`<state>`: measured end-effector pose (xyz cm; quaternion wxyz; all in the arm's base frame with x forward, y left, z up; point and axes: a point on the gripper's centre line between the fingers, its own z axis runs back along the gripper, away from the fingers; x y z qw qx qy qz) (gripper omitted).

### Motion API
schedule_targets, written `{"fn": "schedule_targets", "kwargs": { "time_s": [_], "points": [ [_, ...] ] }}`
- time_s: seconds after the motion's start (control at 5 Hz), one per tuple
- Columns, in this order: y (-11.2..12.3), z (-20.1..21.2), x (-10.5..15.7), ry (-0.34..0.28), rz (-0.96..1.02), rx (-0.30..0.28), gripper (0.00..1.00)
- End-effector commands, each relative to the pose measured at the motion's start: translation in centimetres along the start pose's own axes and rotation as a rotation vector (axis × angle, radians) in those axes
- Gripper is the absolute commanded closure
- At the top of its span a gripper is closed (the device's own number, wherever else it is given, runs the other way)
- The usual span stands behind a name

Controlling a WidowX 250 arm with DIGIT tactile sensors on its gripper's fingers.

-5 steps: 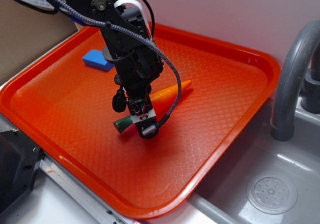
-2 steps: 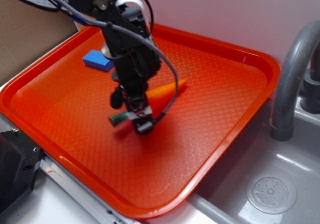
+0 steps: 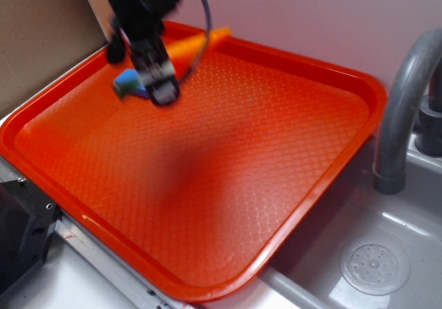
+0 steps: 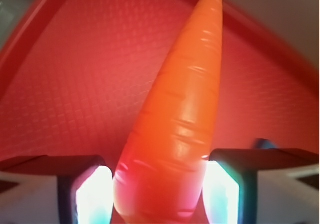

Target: Grab the carrot.

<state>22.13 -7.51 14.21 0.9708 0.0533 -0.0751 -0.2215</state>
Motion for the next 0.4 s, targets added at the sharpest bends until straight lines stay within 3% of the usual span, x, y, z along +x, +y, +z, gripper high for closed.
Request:
{"fn": "schedule_targets", "kwargs": {
  "time_s": [0.0,0.2],
  "points": [
    [2.74,9.43,-3.12,-0.109,0.399,0.058,1.00],
    [3.62,10.10,-3.92,-0.125,0.435,0.041,1.00]
  ]
}}
